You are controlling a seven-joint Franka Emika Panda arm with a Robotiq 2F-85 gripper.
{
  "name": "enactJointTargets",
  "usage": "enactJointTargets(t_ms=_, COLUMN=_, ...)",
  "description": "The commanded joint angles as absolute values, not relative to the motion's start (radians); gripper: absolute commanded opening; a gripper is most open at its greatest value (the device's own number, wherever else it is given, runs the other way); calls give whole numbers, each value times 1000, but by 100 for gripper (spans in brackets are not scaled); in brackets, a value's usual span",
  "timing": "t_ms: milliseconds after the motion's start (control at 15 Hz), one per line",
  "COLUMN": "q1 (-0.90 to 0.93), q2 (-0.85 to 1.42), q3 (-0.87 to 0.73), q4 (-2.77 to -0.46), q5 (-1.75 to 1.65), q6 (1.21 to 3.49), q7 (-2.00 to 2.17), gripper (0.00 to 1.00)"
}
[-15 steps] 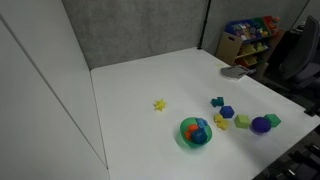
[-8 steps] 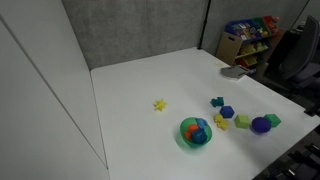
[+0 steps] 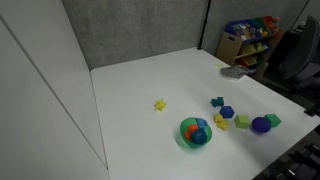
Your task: Pick up the light blue toy from the green bowl and put it on the table
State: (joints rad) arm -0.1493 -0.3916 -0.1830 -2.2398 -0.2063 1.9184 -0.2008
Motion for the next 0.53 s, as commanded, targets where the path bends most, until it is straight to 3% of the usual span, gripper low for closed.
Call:
enactJointTargets(t_ms=0, q1=-124, q2=-286, q3=-199, q4=-2167, q5=-144, q6=1933, q7=-254, gripper=100)
enactJointTargets(t_ms=467, q1=-81, q2=-87, q3=-177, q4=-2098, q5=6, q6=1945, q7=-373, gripper=100)
